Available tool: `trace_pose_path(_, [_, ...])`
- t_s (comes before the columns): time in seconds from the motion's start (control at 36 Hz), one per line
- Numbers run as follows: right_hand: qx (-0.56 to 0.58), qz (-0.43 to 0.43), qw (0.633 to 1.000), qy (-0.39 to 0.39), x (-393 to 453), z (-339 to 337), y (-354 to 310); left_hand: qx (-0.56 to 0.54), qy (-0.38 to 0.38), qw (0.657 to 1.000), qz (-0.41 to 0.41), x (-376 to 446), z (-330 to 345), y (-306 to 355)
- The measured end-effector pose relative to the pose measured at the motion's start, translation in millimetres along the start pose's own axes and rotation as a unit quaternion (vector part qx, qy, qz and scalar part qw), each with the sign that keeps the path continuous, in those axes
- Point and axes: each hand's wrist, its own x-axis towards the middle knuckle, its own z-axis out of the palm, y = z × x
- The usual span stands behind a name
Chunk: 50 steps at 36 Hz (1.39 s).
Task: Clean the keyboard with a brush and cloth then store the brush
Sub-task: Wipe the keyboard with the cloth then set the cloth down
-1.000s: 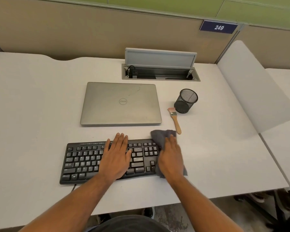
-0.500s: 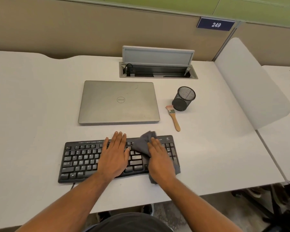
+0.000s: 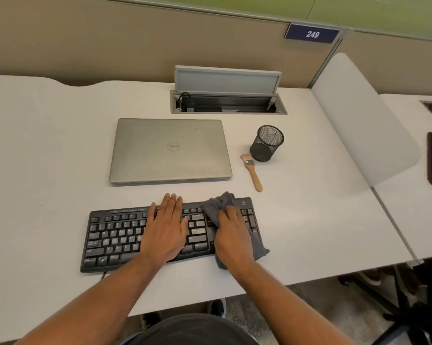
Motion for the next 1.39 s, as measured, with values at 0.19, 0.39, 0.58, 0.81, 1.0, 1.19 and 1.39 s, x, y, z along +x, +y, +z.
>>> trace_pose_path(0.19, [0.0, 0.06, 0.998, 0.018, 9, -20, 22, 0.0, -0.005, 1.0, 0.001, 1, -1, 0])
trace_pose_path(0.39, [0.01, -0.037, 0.999, -0.02, 9, -1, -12, 0.001, 0.007, 1.0, 0.004, 0, 2, -1])
trace_pose_path(0.58, [-0.008, -0.041, 0.999, -0.022, 6, -22, 21, -0.005, 0.0, 1.0, 0.001, 1, 0, -1])
trace_pose_path(0.81, [-0.019, -0.035, 0.999, -0.02, 0, -28, 34, -0.006, -0.006, 1.0, 0.0, 0, -2, -1])
trace_pose_path(1.0, [-0.065, -0.06, 0.996, -0.03, -54, -14, 40, -0.005, -0.009, 1.0, 0.0, -1, 0, 0])
trace_pose_path(1.19, [-0.079, -0.066, 0.994, -0.038, -58, -5, 27, -0.014, -0.007, 1.0, -0.001, 0, 0, 0])
trace_pose_path(1.39, [-0.065, -0.095, 0.989, -0.096, -61, 1, -5, -0.013, -0.007, 1.0, -0.001, 1, 2, -1])
